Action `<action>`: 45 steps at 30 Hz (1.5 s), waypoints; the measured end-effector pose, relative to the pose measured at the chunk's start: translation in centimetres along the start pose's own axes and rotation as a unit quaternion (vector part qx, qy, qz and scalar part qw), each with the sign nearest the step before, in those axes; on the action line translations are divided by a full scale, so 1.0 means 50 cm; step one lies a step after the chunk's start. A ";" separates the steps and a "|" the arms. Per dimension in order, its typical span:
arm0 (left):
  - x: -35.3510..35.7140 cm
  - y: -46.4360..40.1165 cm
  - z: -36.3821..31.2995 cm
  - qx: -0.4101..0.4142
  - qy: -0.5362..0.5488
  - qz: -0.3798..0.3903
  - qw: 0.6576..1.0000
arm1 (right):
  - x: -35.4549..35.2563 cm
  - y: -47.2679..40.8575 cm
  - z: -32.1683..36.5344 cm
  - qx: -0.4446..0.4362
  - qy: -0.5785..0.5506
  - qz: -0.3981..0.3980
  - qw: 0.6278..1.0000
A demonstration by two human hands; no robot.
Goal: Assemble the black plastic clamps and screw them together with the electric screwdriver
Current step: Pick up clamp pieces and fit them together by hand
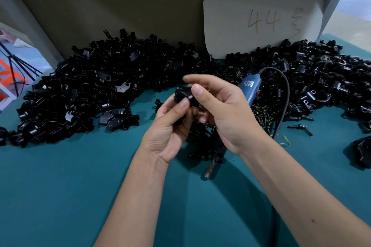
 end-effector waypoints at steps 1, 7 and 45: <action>-0.005 0.001 -0.003 0.000 0.012 -0.005 1.000 | 0.005 -0.001 0.004 -0.004 0.004 0.008 1.000; 0.015 0.003 0.000 0.004 -0.041 0.025 0.999 | -0.001 0.009 -0.007 0.024 -0.002 -0.062 0.998; -0.045 0.003 -0.033 0.034 0.006 -0.095 0.995 | -0.017 0.004 0.000 0.024 0.210 -0.063 0.975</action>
Point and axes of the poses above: each hand's wrist, its own y-axis away from the middle knuckle, its own x-axis out of the palm, z = x × y, the point moved 8 cm from there along -y, towards the middle knuckle, and after that the axes turned 13 degrees about -x, right-handed, at the moved point
